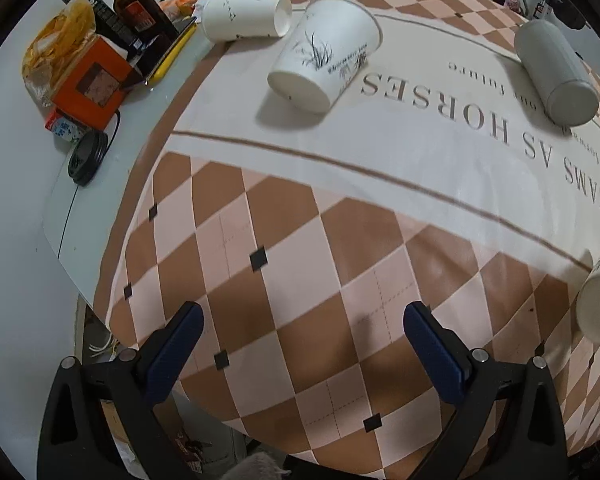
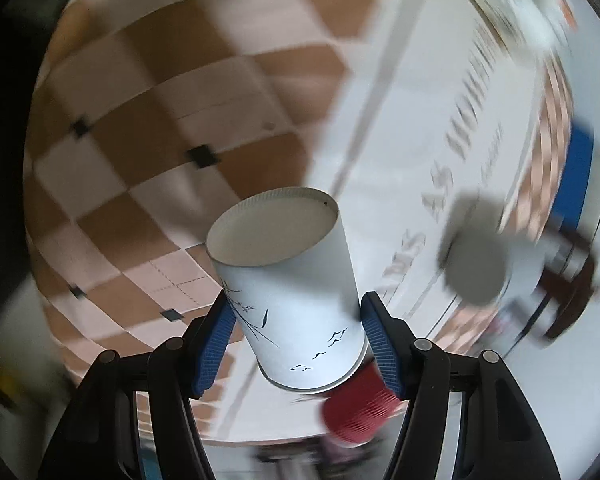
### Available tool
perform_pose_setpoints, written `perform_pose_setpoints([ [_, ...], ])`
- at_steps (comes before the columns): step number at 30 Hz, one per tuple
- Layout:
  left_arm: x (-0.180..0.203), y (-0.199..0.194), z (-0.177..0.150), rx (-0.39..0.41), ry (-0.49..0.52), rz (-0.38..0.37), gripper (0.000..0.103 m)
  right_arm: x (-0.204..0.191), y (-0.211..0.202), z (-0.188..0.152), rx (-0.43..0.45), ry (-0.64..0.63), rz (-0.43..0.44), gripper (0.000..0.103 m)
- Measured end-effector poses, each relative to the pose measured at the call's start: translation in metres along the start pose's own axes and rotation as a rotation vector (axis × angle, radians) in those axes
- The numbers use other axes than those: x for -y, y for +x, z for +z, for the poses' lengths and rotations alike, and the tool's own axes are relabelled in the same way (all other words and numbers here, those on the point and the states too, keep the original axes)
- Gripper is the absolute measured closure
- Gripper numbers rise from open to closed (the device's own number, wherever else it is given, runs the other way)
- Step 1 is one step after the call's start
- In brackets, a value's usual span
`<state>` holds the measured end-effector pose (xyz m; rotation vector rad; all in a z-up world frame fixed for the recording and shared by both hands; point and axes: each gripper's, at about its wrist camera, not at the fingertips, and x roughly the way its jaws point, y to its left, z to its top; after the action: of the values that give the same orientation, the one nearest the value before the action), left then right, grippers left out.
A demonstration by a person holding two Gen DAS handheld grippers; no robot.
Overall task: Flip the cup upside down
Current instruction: 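Rotate the right gripper to turn the cup rim-down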
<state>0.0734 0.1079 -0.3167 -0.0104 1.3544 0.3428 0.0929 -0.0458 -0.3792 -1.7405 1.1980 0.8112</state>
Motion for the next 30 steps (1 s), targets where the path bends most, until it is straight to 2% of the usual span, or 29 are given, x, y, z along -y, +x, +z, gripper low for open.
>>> perform_pose_setpoints([
  [2, 0.004, -0.005, 0.004, 0.008, 0.006, -0.007, 0.001, 0.012, 0.002, -0.005, -0.008, 0.099, 0.054, 0.037],
  [7, 0.014, -0.011, 0.013, 0.02, 0.028, -0.03, 0.001, 0.054, 0.014, -0.024, -0.048, 0.418, 0.274, 0.037],
  [15, 0.031, -0.005, 0.029, 0.011, 0.087, -0.082, 0.001, 0.078, 0.056, -0.074, -0.149, 0.936, 0.677, 0.037],
  [18, 0.038, -0.004, 0.032, 0.011, 0.117, -0.1, 0.001, 0.079, 0.071, -0.087, -0.178, 1.093, 0.802, 0.037],
  [23, 0.05, -0.002, 0.036, 0.002, 0.161, -0.126, 0.001, 0.077, 0.093, -0.101, -0.21, 1.291, 0.944, 0.037],
  [27, 0.057, -0.002, 0.037, -0.003, 0.193, -0.14, 0.001, 0.076, 0.098, -0.107, -0.217, 1.37, 0.981, 0.037],
  [30, 0.063, 0.0, 0.037, -0.009, 0.209, -0.151, 0.001, 0.081, 0.106, -0.112, -0.222, 1.38, 1.0, 0.034],
])
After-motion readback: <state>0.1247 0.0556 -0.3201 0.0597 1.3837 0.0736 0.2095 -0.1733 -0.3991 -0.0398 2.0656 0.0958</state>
